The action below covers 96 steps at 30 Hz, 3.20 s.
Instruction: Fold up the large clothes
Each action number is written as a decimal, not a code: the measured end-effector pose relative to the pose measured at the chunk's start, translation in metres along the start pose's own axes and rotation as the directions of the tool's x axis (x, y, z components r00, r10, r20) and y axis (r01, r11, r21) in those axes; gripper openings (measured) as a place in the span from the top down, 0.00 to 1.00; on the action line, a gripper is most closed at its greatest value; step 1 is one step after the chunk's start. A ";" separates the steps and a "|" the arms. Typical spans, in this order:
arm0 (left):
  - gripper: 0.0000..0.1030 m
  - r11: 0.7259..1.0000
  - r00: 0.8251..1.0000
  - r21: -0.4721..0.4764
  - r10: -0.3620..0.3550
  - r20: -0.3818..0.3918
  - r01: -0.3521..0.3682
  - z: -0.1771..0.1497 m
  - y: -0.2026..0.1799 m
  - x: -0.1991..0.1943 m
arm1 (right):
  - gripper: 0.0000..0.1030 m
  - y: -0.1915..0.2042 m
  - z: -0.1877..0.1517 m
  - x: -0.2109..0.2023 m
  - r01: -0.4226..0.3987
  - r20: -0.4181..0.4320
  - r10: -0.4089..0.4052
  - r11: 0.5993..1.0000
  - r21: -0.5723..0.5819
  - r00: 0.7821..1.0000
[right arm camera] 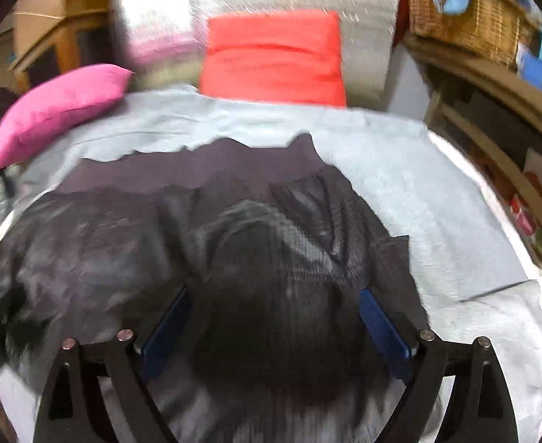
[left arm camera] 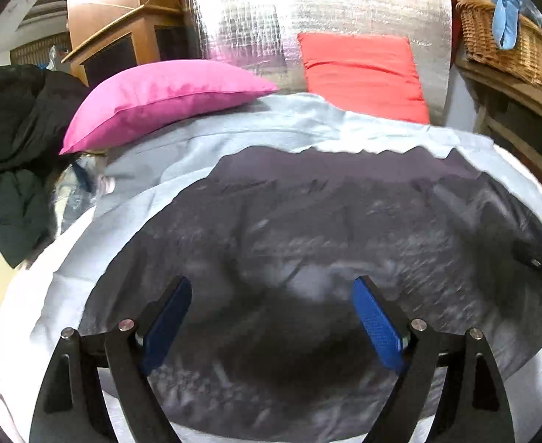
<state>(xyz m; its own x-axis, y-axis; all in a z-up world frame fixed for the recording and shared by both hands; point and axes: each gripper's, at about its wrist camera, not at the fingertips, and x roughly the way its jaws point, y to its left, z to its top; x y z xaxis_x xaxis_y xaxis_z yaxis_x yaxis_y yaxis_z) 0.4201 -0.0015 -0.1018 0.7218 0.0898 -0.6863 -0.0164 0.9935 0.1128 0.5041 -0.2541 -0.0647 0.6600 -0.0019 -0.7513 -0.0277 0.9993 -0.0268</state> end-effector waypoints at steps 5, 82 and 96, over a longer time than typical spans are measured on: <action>0.12 0.994 0.995 0.091 0.062 -0.078 -0.055 -0.029 -0.020 0.037 | 0.05 -0.003 -0.042 0.019 0.050 -0.034 -0.054 0.993 -0.103 0.998; 0.13 0.987 0.961 0.007 -0.158 -0.227 0.163 0.116 0.082 0.144 | 0.20 -0.097 0.120 0.086 -0.313 -0.144 0.331 0.940 0.134 0.933; 0.97 0.987 0.948 -0.072 -0.157 -0.276 0.142 0.122 0.091 0.199 | 0.84 -0.069 0.138 0.124 -0.243 -0.196 0.234 0.970 -0.021 0.952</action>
<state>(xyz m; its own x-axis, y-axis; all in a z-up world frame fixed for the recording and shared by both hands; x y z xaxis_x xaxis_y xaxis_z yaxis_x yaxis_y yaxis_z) 0.6468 0.0982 -0.1410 0.4959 -0.0510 -0.8669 0.0361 0.9986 -0.0380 0.6917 -0.3177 -0.0646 0.4751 0.2245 -0.8508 -0.2024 0.9689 0.1426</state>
